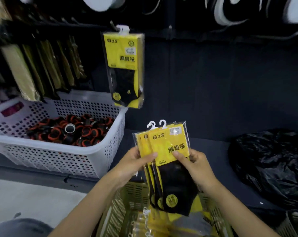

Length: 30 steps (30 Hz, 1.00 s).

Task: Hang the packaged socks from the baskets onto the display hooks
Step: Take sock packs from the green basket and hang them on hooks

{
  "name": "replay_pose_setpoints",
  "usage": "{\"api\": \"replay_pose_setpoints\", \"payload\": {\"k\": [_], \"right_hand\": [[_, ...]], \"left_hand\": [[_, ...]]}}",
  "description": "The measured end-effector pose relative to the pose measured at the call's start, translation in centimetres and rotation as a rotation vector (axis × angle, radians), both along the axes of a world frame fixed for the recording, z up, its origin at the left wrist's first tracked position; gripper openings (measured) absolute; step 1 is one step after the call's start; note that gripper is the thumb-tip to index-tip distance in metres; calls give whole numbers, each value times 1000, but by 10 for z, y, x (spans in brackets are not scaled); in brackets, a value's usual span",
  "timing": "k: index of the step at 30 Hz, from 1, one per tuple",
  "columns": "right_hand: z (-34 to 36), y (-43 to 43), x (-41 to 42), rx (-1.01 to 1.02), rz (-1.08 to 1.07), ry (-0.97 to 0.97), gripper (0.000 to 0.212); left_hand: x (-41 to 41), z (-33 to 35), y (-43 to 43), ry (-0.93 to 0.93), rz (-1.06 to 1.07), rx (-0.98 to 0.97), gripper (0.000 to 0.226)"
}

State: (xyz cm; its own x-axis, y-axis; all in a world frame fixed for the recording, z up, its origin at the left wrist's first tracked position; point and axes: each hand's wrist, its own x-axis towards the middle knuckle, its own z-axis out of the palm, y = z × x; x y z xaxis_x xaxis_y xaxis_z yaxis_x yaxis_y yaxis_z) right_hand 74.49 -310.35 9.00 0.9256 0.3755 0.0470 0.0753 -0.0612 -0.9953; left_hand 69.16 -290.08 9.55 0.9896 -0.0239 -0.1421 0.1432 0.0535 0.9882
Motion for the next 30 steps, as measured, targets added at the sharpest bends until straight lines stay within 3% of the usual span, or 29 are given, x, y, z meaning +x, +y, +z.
{"api": "replay_pose_setpoints", "payload": {"k": [6, 10, 16, 19, 27, 30], "right_hand": [[56, 30, 14, 123, -37, -49, 25], [97, 58, 29, 193, -101, -159, 20], [134, 102, 42, 281, -45, -188, 26], [147, 121, 52, 332, -48, -144, 19], [182, 168, 82, 262, -81, -207, 9], [186, 186, 93, 224, -99, -185, 8]], "left_hand": [[21, 46, 17, -210, 157, 15, 63], [32, 89, 40, -321, 253, 101, 48], [33, 126, 79, -465, 391, 120, 36], [26, 133, 105, -501, 499, 108, 32], [6, 146, 177, -585, 820, 243, 15], [2, 145, 188, -588, 854, 243, 21]]}}
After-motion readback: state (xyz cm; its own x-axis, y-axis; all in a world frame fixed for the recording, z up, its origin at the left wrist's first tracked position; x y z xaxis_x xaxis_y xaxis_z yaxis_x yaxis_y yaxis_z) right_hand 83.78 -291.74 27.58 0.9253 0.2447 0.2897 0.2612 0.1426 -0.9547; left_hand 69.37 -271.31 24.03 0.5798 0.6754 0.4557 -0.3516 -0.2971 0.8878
